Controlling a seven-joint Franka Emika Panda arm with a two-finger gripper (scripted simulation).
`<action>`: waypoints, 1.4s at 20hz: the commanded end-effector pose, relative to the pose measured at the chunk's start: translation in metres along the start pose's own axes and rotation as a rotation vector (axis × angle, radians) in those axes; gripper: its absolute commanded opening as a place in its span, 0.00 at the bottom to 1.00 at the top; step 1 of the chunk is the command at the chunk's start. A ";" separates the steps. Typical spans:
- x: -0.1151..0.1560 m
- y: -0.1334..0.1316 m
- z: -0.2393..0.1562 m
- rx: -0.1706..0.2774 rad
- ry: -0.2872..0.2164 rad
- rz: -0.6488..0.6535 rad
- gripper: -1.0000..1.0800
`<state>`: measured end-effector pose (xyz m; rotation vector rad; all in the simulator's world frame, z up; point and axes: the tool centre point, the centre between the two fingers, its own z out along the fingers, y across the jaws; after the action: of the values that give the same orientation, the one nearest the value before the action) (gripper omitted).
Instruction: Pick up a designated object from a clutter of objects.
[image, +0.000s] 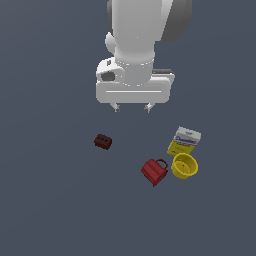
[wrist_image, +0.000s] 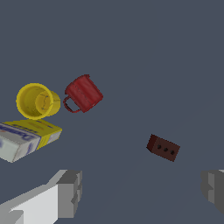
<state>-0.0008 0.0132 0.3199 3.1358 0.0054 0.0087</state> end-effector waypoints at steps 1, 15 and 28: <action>0.000 0.000 0.000 0.000 0.000 0.000 0.62; -0.001 0.006 0.009 0.003 -0.026 0.031 0.62; 0.031 -0.029 0.033 -0.045 -0.027 0.136 0.62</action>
<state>0.0256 0.0359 0.2913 3.0933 -0.1790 -0.0326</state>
